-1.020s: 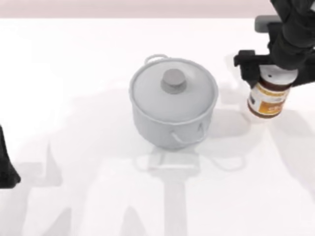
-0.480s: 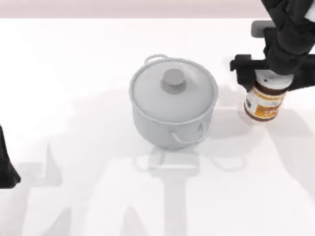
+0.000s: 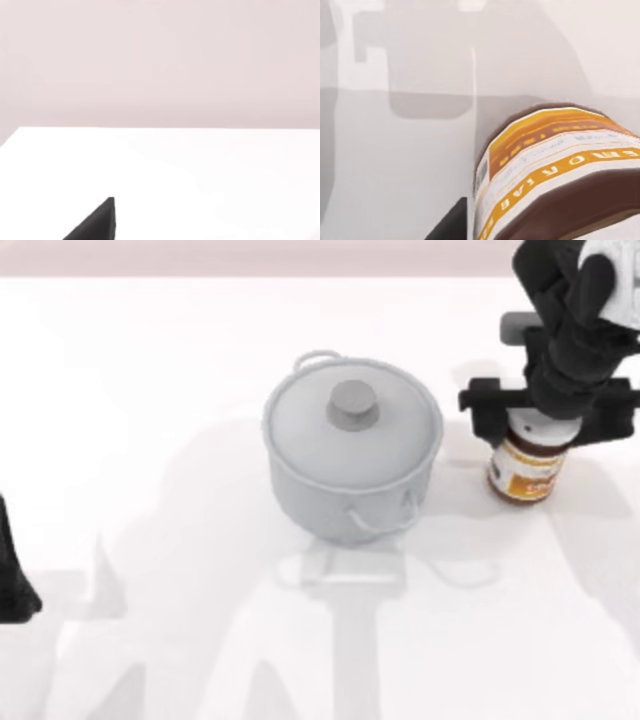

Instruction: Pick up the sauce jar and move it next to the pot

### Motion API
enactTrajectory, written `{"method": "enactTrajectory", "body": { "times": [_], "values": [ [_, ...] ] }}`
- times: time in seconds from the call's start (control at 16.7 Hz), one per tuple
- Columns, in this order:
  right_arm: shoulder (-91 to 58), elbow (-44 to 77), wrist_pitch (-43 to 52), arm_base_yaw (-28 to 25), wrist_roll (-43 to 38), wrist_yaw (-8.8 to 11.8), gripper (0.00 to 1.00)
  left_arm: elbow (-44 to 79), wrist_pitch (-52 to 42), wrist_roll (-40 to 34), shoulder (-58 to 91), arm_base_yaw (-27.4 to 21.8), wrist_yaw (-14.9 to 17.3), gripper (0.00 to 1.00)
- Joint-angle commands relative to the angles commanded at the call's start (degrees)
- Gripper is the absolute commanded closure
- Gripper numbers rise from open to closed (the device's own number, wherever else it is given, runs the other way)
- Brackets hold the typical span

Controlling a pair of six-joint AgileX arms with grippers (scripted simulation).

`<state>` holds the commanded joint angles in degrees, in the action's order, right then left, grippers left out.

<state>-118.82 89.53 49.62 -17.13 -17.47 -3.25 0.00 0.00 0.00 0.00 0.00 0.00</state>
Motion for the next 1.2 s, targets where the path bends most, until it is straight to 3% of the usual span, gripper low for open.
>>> {"method": "enactTrajectory", "body": {
  "times": [0.06,0.84,1.2],
  "values": [
    [0.0,0.0,0.0,0.0,0.0,0.0,1.0,0.0,0.0,0.0,0.0,0.0,0.0,0.0],
    [0.0,0.0,0.0,0.0,0.0,0.0,0.02,0.0,0.0,0.0,0.0,0.0,0.0,0.0],
    [0.0,0.0,0.0,0.0,0.0,0.0,0.0,0.0,0.0,0.0,0.0,0.0,0.0,0.0]
  ]
}}
